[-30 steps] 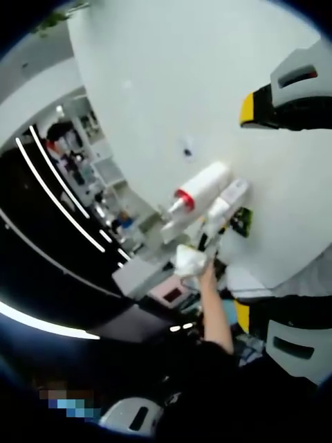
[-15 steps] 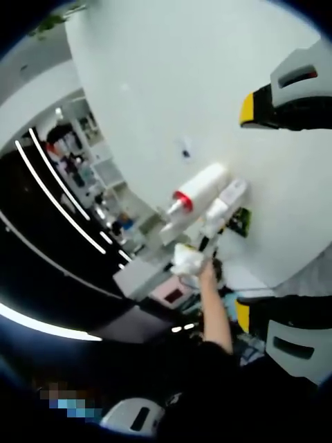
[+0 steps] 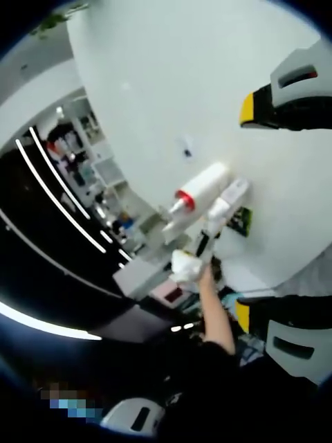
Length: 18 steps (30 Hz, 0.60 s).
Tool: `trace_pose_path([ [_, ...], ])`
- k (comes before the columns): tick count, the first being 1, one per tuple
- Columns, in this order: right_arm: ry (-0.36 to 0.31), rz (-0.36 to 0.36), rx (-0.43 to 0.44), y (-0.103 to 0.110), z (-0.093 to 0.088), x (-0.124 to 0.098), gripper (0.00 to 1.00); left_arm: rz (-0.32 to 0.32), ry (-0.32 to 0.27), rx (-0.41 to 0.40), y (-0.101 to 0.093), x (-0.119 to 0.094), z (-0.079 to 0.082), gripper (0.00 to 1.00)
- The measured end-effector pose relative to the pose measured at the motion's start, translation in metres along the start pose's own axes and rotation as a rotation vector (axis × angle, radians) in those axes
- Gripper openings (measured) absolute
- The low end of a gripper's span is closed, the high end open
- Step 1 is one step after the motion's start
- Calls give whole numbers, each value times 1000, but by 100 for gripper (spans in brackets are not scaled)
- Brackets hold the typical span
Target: Arrange the skincare products in the storage area until every visible bottle or jar stands upright without overlapping.
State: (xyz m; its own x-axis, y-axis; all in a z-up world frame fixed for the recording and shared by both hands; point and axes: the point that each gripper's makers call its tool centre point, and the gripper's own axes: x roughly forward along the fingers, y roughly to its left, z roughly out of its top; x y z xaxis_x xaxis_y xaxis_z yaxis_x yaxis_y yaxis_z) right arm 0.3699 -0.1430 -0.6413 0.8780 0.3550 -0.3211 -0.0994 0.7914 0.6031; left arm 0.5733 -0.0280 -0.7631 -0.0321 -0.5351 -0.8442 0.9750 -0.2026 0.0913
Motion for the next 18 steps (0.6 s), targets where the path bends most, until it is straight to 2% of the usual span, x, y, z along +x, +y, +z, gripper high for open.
trace_pose_path([
  [2,1,5,-1,1,0,0,99,5,-12,0,-2,0,3,3],
  [4,4,6,0,2,-1,0,99,16,-59,49,-5,4,15,5],
  [7,6,2,1,0,-2,-1,99,25,-42,36,-5,12,17,7],
  [12,4,-3,2,-1,-1,-4,99,46,-45,35,0,22,22,20],
  [16,1,-14,10,-6,-1,-7,99,50,-9,65,2,28,14,18],
  [18,2,-15,13,-6,-2,-6,99,43,-14,65,1,28,13,14],
])
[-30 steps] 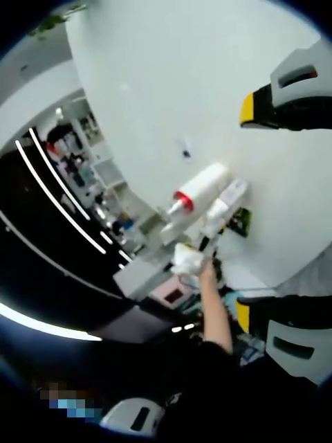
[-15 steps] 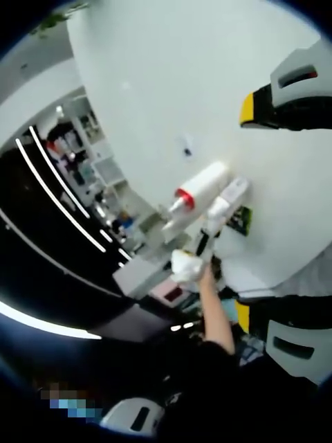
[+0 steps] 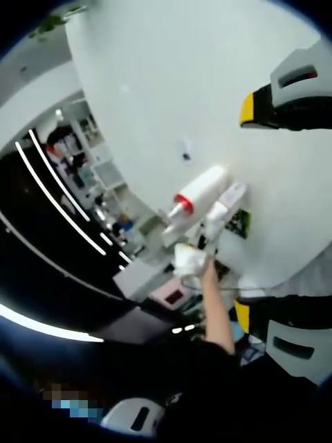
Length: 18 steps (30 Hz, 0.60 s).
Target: Arrange the skincare products in the storage area until every visible bottle or jar stands upright without overlapping.
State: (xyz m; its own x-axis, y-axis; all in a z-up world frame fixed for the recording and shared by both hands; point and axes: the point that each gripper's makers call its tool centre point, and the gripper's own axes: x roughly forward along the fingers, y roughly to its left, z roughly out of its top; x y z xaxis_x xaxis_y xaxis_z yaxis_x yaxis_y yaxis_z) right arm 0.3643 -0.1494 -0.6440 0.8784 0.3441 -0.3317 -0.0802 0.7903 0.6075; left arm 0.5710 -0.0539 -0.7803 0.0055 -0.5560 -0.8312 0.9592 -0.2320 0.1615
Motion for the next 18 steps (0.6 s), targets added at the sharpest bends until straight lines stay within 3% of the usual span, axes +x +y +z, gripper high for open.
trace_pose_path([
  [2,2,2,-1,0,0,1,99,4,7,-10,1,-1,-1,7],
  [8,9,10,-4,2,0,5,99,-9,-9,-41,1,-1,-3,5],
  [13,8,13,-8,4,1,6,99,-19,-6,-124,2,-2,-4,3],
  [18,3,14,-11,6,3,5,99,-6,-8,-127,3,-8,-3,3],
])
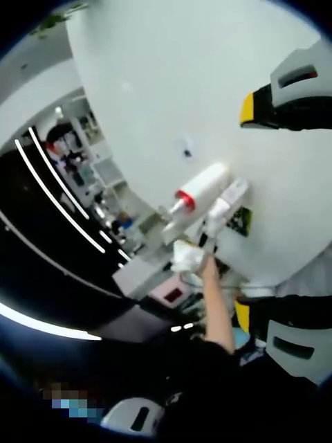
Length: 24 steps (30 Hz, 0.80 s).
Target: Arrange the skincare products in the storage area until every visible bottle or jar stands upright without overlapping.
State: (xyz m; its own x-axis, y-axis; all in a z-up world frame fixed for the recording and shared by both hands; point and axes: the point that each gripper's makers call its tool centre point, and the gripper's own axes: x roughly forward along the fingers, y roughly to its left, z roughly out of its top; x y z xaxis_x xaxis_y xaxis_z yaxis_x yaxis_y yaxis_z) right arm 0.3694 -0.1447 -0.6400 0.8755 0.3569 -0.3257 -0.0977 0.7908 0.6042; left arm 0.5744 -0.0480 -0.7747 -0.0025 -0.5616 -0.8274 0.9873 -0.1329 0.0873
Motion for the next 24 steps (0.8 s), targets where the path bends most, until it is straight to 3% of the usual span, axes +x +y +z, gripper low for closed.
trace_pose_path([
  [20,1,71,-53,32,8,8,99,90,-64,25,13,-62,11,3],
  [24,-4,100,-66,43,12,10,99,102,-102,88,8,-85,24,3],
])
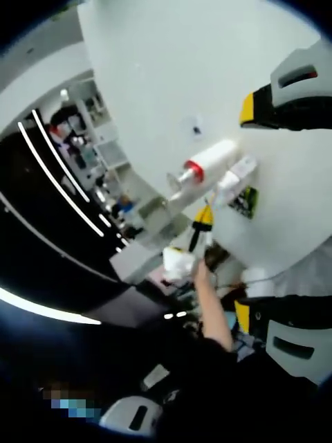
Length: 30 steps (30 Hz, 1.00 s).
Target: Arrange the skincare products in the storage area until every visible bottle or jar stands upright without overlapping.
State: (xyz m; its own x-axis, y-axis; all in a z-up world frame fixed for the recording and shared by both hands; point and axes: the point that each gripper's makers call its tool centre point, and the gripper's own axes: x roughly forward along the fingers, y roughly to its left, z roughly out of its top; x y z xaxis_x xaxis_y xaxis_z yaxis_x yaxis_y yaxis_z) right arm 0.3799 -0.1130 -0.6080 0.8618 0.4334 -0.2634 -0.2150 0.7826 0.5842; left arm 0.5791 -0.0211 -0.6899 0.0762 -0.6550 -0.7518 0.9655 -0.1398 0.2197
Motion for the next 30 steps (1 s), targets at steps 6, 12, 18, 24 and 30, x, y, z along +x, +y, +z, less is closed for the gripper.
trace_pose_path([
  [6,7,77,13,26,6,7,98,13,-42,77,-9,-37,21,3],
  [12,37,131,-1,48,4,15,95,47,-83,180,-18,-72,45,3],
  [18,79,182,4,71,3,19,90,71,-121,264,-30,-103,70,3],
  [24,73,217,4,87,8,15,86,74,-153,344,-52,-121,91,3],
  [30,49,249,26,102,14,11,83,62,-171,406,-76,-130,105,3],
])
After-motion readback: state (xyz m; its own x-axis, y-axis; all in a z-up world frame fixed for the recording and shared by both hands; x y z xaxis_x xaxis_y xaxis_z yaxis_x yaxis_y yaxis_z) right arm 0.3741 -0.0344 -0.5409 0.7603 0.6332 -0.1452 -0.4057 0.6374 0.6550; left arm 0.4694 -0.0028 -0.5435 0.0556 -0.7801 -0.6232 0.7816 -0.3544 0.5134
